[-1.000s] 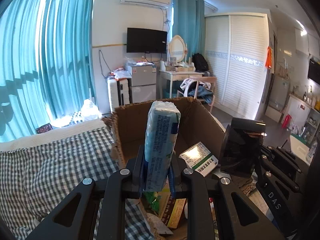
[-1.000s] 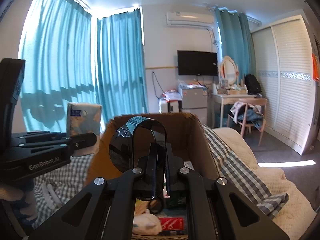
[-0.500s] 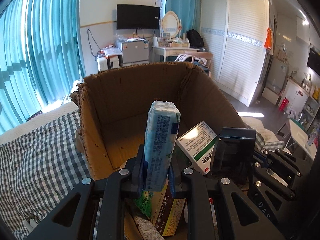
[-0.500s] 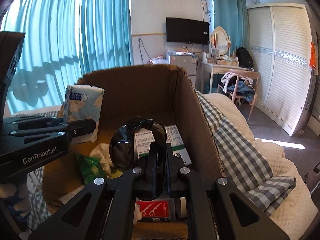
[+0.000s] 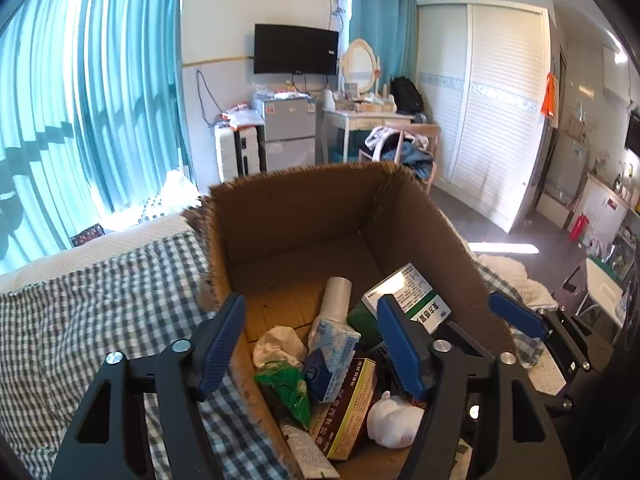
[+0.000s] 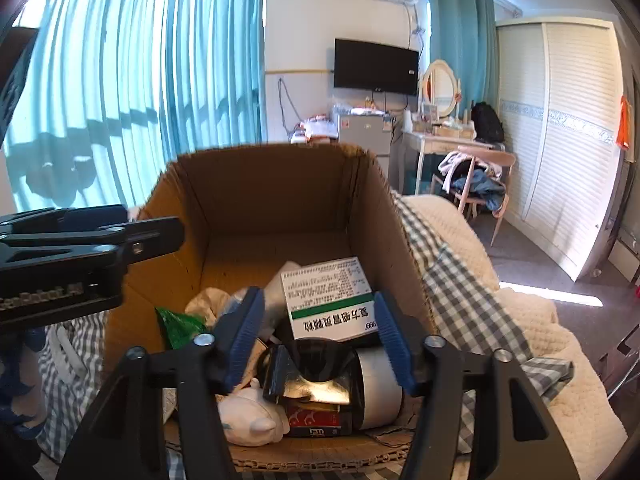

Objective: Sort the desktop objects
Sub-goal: 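Move both open tools back to the remaining items on the blanket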

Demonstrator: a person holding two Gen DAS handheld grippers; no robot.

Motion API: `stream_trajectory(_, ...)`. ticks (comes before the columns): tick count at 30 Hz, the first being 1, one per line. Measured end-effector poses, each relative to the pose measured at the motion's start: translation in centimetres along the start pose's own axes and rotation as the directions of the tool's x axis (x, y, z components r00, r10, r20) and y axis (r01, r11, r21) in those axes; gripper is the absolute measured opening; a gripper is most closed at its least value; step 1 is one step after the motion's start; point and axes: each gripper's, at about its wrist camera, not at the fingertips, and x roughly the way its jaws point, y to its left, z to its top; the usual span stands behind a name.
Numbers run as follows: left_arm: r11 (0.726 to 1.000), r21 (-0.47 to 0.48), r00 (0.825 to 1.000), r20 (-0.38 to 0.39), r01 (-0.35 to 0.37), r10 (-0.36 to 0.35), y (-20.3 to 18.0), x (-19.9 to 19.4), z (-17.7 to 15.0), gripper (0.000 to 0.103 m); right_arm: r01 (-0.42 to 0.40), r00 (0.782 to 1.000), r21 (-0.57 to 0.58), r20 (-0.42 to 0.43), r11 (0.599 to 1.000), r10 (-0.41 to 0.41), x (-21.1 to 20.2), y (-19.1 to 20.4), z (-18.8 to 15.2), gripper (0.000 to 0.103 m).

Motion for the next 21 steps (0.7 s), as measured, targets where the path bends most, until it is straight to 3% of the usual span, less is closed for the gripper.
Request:
stream_trajectory(7,0.998,-0.052,0.995,0.087,-0.039,0.044,2.1,-4.6,0.4,0.087,-0.023,0.997,0.002,0.073,1.000,0.023,-2.6,0.6,0.9,0.072)
stream_trajectory(10,0.994,-0.086,0.988,0.130,-0.070,0.081,3.2,-6.6,0.3,0.096,-0.050,0.992,0.006,0.115,0.999,0.049,-3.8,1.2,1.4,0.084)
stream_trajectory(13,0.989,-0.112,0.979,0.170,-0.097,0.115,4.0,-8.5,0.1,0.103,-0.078,0.985,0.004,0.154,0.997,0.076,-5.0,1.7,1.9,0.087)
stream_trajectory(19,0.971,-0.165,0.951,0.226,-0.174,0.209,6.4,-11.9,-1.0,0.103,-0.111,0.962,-0.048,0.247,0.993,0.120,-7.3,3.7,2.4,0.103)
stream_trajectory(21,0.963,-0.172,0.941,0.233,-0.208,0.245,7.3,-13.0,-1.3,0.103,-0.114,0.948,-0.060,0.293,0.992,0.127,-8.2,4.4,2.5,0.103)
